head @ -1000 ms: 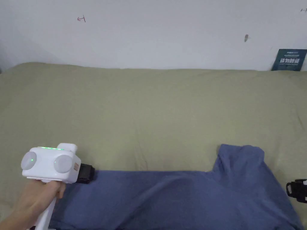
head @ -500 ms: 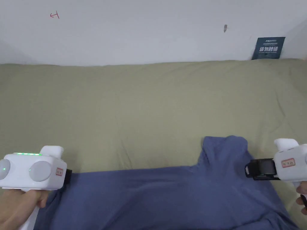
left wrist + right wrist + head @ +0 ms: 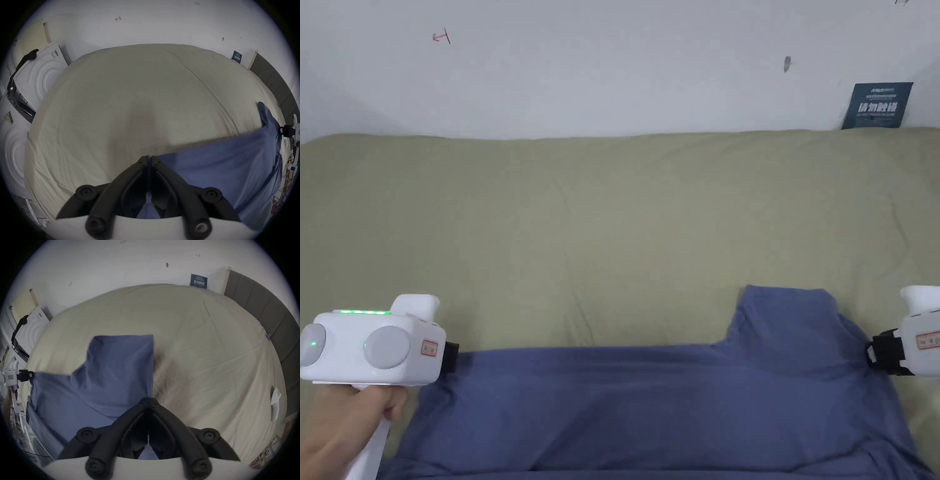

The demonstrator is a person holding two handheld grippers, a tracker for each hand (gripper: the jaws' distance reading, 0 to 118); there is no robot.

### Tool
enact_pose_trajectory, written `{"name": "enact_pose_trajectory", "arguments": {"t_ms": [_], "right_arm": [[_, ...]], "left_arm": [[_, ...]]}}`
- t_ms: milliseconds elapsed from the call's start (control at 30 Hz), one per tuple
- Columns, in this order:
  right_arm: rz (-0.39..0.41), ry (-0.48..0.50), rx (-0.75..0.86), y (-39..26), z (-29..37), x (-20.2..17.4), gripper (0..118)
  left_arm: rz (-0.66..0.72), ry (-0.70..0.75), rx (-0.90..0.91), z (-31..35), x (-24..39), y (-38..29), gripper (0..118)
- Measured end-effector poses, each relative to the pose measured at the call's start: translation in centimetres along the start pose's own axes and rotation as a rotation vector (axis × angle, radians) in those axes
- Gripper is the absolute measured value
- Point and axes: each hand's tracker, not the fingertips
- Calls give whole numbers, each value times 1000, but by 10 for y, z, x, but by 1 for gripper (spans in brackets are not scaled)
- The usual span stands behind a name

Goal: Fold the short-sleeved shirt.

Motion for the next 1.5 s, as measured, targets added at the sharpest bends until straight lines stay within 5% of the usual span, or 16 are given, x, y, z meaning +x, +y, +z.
{"name": "enact_pose_trajectory", "arguments": {"t_ms": [567, 967, 1033, 1067, 1100, 1133, 1167, 1333, 1500], "right_arm": [[11, 125, 176, -125, 167, -8, 1], [-7, 116, 35, -229, 144, -5, 1], [1, 109, 26, -232, 138, -3, 3], [1, 111, 20, -232, 138, -3, 17], [-2, 92, 22, -232, 142, -5, 60], [-3, 66, 27, -229, 146, -6, 95], [-5, 60, 29, -228, 144, 2, 114], [-80, 130, 221, -200, 187, -5, 116], [-26, 216, 400, -168, 226, -56, 114]], "left_arm": [[5, -70, 177, 153, -47, -127, 2], [9, -89, 151, 134, -56, -248, 2], [16, -88, 148, 133, -54, -249, 13], [20, -85, 148, 134, -54, -249, 35], [10, -69, 152, 142, -50, -247, 83], [1, -44, 138, 147, -49, -245, 111], [2, -36, 138, 151, -48, -243, 118], [-11, -72, 314, 208, -25, -214, 118], [13, -91, 431, 248, 26, -176, 114]]}}
